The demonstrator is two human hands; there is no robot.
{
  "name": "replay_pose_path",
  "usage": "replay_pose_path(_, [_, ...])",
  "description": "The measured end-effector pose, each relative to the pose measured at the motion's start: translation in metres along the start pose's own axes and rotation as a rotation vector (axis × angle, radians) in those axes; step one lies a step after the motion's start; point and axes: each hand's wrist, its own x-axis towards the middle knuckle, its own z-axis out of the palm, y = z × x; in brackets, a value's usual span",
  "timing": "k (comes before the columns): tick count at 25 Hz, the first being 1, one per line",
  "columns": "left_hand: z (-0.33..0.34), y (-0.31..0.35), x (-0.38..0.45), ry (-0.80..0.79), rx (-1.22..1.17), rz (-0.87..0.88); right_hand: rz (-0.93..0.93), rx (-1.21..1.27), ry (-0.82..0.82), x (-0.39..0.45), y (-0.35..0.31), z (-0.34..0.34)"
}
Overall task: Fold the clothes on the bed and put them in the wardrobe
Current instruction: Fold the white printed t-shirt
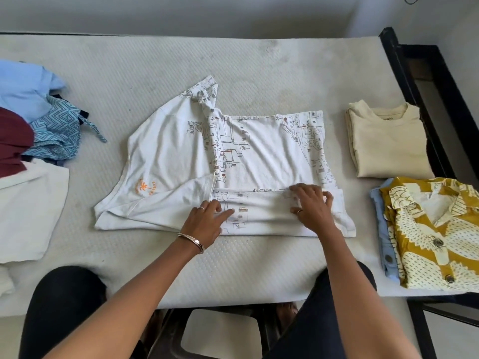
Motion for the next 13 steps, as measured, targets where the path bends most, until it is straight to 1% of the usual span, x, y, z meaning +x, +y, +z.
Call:
replay_pose_path(2, [-0.004,0.003,-0.004,-0.156,0.014,-0.057,0.037,-0.106,0.000,0.015,0.004,-0.007])
replay_pose_path(3, [-0.003,0.002,-0.005,-0.212,0.017,-0.059,0.074,-0.173,-0.012,0.020,0.008,-0.012])
replay_pose_path(6, [-0.004,0.000,0.004,-0.274,0.044,0.030,0.219,-0.298,-0.128,0.029,0.016,-0.026])
replay_pose_path(7, [-0.005,0.000,0.008,-0.278,0.056,0.080,0.276,-0.312,-0.128,0.032,0.018,-0.028])
replay_pose_path(9, [-0.008,-0.002,0.008,-0.301,0.082,0.162,0.435,-0.343,-0.059,0.035,0.018,-0.028])
replay_pose_path(10, [-0.008,-0.003,0.003,-0.305,0.085,0.170,0.512,-0.333,0.006,0.034,0.013,-0.028])
replay_pose_path(11, [-0.006,-0.003,-0.004,-0.293,0.083,0.161,0.546,-0.291,0.078,0.032,0.004,-0.025])
replay_pose_path(12, [-0.004,0.000,-0.011,-0.272,0.080,0.149,0.509,-0.229,0.158,0.028,-0.008,-0.021])
replay_pose_path(13, [-0.002,0.004,-0.016,-0.264,0.078,0.140,0.393,-0.149,0.238,0.023,-0.023,-0.013])
